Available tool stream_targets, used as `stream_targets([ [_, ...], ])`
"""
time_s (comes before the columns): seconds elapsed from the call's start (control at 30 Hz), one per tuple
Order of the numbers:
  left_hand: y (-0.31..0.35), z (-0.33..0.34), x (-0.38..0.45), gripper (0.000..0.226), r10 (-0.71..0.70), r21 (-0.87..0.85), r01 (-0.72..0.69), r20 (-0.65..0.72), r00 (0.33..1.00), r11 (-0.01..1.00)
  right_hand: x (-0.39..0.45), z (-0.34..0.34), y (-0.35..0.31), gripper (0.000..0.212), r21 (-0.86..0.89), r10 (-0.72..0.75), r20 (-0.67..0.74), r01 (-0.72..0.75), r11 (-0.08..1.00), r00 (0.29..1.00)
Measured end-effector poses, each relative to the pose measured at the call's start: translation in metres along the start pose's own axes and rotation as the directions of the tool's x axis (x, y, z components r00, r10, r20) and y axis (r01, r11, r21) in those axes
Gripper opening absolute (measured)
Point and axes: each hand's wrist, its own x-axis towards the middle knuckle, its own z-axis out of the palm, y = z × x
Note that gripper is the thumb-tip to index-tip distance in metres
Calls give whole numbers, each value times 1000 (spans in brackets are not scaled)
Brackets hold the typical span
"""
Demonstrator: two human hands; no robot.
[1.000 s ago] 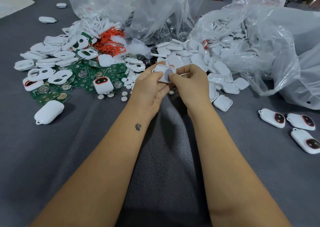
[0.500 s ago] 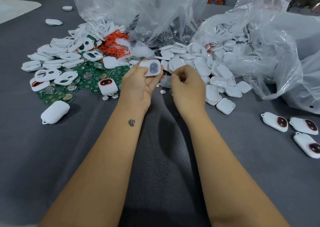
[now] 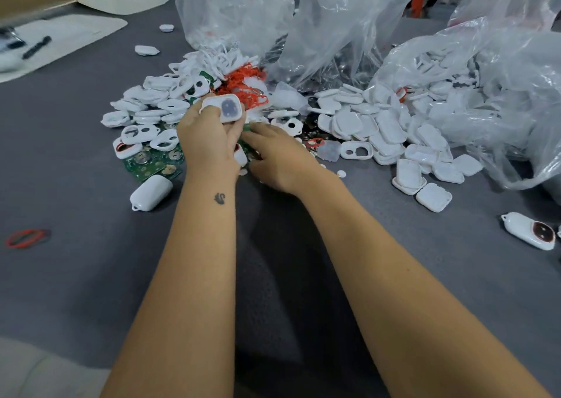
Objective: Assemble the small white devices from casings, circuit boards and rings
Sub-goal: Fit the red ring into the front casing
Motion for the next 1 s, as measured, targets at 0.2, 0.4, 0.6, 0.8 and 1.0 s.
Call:
stream_targets([
  [0.2,-6,-6,1,28,-28,49,28,-6,1000,998,-7,-13,14,41,52,76,-121,-70,996,990],
  [0.4,-17,5,-9,29,-43,53,41,42,998,998,-31,-23,23,19,399,282,-319,-142,906,905],
  [0.6,-36,25,-22,27,-108,65,101,105,989,993,-66,-39,35,20,947,572,-230,46,318,787],
  [0.8,-70,36,-48,27,-241,46,237,227,943,970,-82,-42,46,19,995,668,-100,73,69,737],
  [1.0,-80,32,-48,27,-266,28,268,259,929,963,-88,-44,54,18,990,733,-130,129,59,668],
])
